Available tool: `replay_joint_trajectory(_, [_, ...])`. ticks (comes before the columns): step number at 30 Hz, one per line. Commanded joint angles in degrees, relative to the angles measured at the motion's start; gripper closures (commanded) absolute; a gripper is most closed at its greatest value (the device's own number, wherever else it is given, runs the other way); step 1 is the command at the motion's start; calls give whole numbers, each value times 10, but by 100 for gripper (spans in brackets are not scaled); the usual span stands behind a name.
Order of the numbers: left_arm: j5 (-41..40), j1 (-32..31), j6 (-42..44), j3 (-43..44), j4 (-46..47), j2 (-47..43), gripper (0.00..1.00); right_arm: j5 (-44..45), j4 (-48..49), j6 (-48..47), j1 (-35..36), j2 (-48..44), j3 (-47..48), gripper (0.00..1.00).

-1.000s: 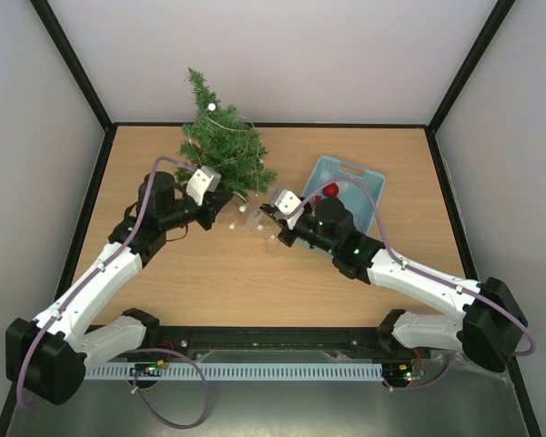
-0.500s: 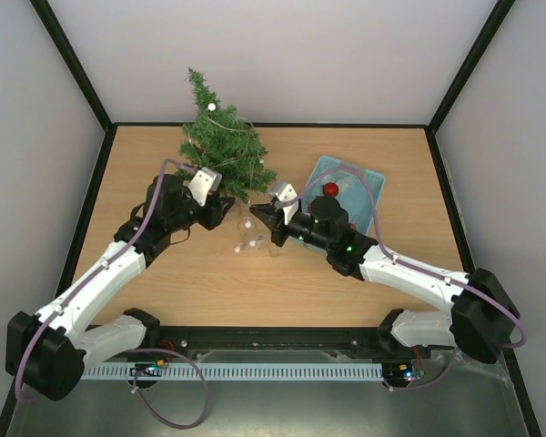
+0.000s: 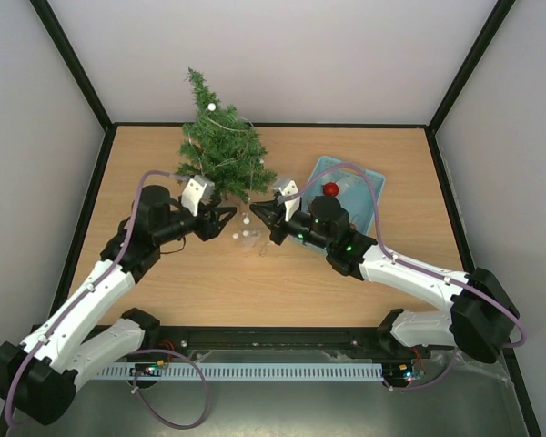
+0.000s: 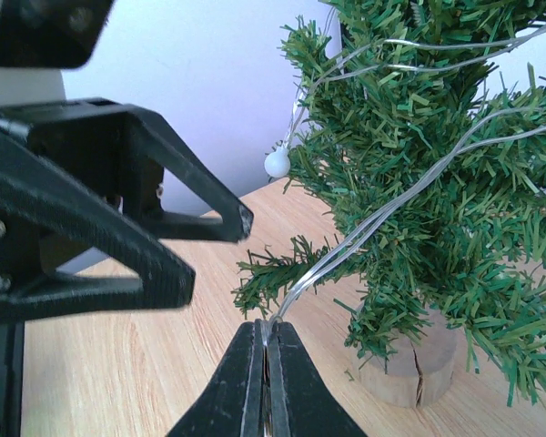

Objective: Decorate the small christmas tree
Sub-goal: Wrap the decoration item around the Christmas tree.

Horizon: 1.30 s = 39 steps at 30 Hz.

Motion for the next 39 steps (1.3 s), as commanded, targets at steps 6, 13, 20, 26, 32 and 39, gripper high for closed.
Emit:
replay_joint_trajectory(6, [53,-3,76,7,-18,53,41,5,20,9,2,-8,23,98])
replay_joint_trajectory(13, [80,-3,94,5,-8,84,41,0,16,4,2,-13,24,98])
replay_joint_trajectory(20, [101,-3,100,11,2,105,67,-5,10,-1,2,-16,25,98])
replay_joint_trajectory(26, [112,-3,93,7,29,75,98,10,-3,-13,2,-22,19,98])
replay_joint_trajectory(32, [134,-3,98,7,27,68,98,34,-24,-30,2,-25,19,98])
replay_joint_trajectory(39, [159,-3,115,3,26,68,55,39,-33,-42,2,-35,12,98])
